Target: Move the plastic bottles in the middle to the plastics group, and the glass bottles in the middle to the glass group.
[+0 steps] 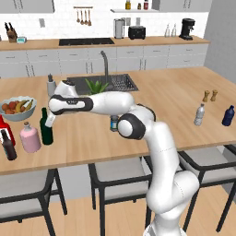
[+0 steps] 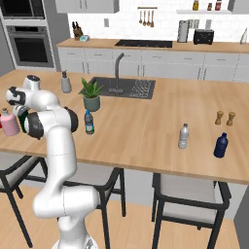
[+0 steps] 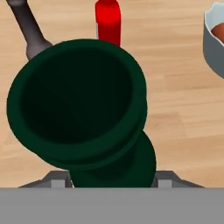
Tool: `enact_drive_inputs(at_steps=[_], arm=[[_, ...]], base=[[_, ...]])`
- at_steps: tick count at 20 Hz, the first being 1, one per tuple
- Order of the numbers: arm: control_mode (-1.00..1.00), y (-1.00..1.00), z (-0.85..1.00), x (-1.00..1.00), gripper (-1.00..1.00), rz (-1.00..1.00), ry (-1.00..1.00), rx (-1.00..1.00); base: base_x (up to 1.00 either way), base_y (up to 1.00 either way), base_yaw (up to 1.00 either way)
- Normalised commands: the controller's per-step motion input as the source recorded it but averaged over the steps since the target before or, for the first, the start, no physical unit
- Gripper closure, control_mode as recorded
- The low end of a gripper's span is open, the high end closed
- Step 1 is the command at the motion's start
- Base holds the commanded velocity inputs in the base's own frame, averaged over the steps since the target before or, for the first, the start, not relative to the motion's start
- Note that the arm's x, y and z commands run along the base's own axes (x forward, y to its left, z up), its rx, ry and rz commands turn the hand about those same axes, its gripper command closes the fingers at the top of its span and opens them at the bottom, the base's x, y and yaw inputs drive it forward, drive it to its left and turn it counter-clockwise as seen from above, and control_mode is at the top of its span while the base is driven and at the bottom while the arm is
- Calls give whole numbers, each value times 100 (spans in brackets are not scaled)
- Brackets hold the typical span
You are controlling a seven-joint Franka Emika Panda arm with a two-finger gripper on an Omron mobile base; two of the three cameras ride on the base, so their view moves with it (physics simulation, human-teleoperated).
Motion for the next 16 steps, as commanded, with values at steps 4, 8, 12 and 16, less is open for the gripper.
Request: enact_drive_inputs(at_steps=[4, 8, 12, 16], arm=[[-100, 0, -19, 0, 100, 0, -1, 0], [-100, 0, -28, 0, 100, 0, -1, 0], [-100, 0, 0, 0, 100, 0, 0, 0], [-100, 0, 0, 0, -100, 0, 0, 0]], base=[[0, 0, 0], [0, 0, 0], [0, 0, 0], [0, 0, 0]])
